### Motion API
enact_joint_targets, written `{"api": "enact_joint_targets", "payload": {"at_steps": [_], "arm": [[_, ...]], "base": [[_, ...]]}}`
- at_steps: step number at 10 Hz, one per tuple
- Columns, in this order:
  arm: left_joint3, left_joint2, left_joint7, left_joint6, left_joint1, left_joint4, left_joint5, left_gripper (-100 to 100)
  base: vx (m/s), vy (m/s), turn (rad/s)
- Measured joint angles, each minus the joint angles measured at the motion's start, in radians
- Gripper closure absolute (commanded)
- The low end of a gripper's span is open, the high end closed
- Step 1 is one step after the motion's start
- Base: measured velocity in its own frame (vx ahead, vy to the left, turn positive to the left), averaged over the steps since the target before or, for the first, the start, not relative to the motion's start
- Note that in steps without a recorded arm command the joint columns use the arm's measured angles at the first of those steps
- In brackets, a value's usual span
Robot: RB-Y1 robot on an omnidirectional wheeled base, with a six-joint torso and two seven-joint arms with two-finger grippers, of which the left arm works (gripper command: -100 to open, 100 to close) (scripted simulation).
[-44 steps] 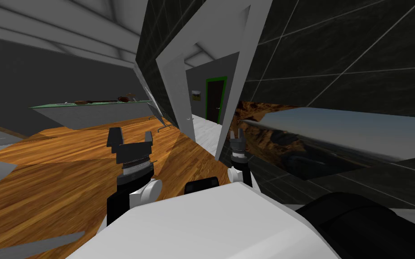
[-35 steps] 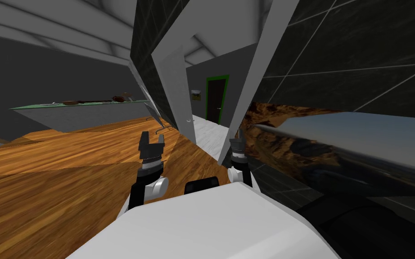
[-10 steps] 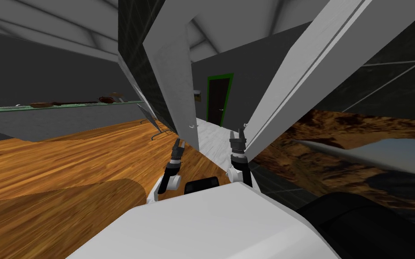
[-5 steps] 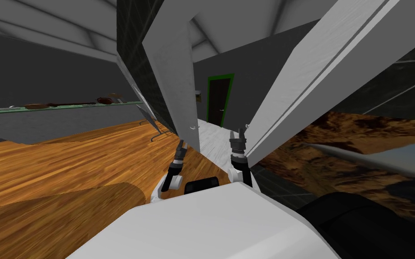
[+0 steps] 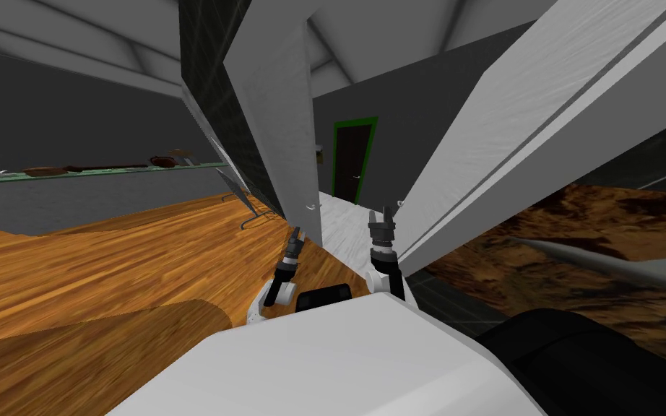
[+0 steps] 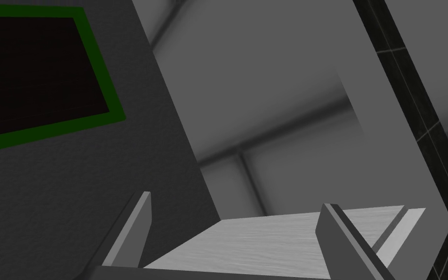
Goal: Push the door open
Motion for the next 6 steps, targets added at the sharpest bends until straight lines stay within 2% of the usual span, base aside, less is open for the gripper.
{"api": "enact_joint_targets", "payload": {"at_steps": [3, 6], "arm": [[-0.013, 0.005, 0.018, -0.015, -0.029, 0.069, -0.009, -100], [-0.035, 0.003, 0.034, -0.034, -0.062, 0.155, -0.025, -100]], "base": [[0.088, 0.063, -0.017], [0.146, 0.081, -0.025]]}}
